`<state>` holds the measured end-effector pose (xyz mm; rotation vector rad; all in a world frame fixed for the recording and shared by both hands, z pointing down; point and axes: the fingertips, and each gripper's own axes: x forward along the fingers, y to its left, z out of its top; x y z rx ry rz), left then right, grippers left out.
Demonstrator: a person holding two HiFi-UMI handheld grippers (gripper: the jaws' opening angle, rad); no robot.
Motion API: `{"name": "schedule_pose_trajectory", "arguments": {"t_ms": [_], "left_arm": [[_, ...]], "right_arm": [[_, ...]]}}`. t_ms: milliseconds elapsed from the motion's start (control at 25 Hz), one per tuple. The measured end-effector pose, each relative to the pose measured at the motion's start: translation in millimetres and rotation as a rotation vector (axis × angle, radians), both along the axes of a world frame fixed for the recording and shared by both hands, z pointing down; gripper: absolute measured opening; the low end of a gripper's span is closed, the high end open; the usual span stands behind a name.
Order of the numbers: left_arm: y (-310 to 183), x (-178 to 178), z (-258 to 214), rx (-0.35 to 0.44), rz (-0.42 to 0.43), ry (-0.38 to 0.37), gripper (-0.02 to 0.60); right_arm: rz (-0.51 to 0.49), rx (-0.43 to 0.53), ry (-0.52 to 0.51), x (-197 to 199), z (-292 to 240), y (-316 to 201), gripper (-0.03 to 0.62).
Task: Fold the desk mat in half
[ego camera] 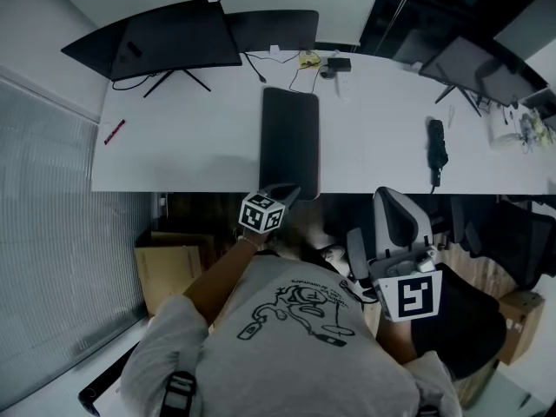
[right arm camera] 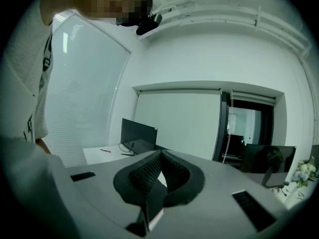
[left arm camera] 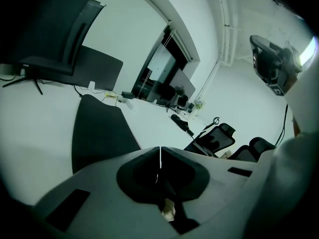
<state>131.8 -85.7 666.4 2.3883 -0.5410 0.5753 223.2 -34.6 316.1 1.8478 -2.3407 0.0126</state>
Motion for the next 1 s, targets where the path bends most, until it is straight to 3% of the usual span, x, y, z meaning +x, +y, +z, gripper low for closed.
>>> {"name": "schedule_pose_trajectory", "arguments": {"t_ms": [1000], "left_arm": [[-28.3,-97.9,-148.1,0.181,-0.098,0.194,0.026]], "right_arm": [[-0.024,0.009,-0.002,-89.6,5.3,-29.2,0.006]]}}
